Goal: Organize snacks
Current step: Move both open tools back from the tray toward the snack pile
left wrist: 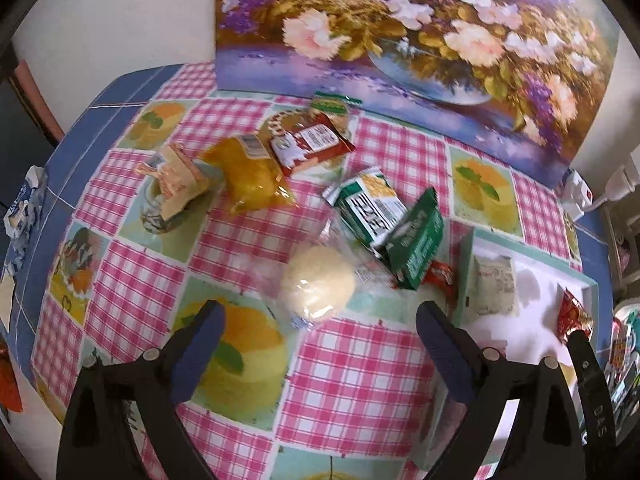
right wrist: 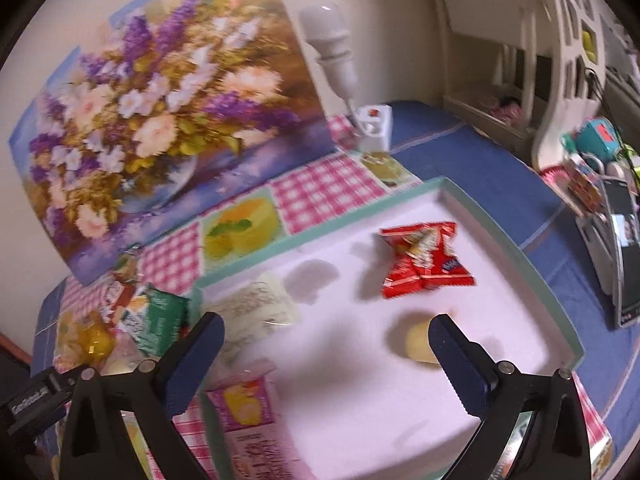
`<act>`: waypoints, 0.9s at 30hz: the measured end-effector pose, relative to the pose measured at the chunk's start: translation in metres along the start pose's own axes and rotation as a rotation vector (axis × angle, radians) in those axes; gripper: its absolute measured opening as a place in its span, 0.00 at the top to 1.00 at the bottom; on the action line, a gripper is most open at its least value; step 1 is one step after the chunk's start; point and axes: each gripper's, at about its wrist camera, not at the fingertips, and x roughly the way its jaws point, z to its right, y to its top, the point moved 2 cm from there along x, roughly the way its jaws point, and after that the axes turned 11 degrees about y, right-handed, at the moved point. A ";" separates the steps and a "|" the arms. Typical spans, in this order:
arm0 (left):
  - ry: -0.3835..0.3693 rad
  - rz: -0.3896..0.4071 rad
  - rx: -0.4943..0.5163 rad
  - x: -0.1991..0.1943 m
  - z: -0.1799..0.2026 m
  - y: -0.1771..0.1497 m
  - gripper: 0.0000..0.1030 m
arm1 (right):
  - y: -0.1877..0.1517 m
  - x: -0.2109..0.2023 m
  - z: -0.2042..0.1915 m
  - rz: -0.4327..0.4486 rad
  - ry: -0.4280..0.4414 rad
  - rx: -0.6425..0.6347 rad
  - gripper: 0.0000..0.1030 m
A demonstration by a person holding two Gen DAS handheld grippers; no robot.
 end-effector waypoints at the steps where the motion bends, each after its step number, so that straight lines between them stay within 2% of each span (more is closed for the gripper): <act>1: 0.001 0.009 -0.006 0.000 -0.003 0.002 0.06 | 0.000 0.000 -0.004 -0.006 0.016 -0.011 0.00; 8: 0.018 0.068 -0.030 0.001 -0.020 0.010 0.05 | -0.007 0.003 -0.039 -0.038 0.126 -0.109 0.00; 10: 0.022 0.107 -0.037 -0.001 -0.028 0.014 0.04 | -0.009 0.002 -0.050 -0.033 0.161 -0.148 0.00; 16: 0.077 0.187 -0.072 -0.003 -0.059 0.026 0.04 | -0.019 0.006 -0.092 -0.067 0.269 -0.264 0.00; 21: 0.097 0.195 -0.097 0.002 -0.085 0.032 0.04 | -0.031 0.015 -0.127 -0.083 0.321 -0.358 0.00; 23: 0.102 0.190 -0.105 0.006 -0.094 0.034 0.04 | -0.035 0.023 -0.141 -0.114 0.340 -0.375 0.00; 27: 0.082 0.158 -0.128 0.016 -0.109 0.037 0.04 | -0.043 0.039 -0.158 -0.158 0.324 -0.405 0.00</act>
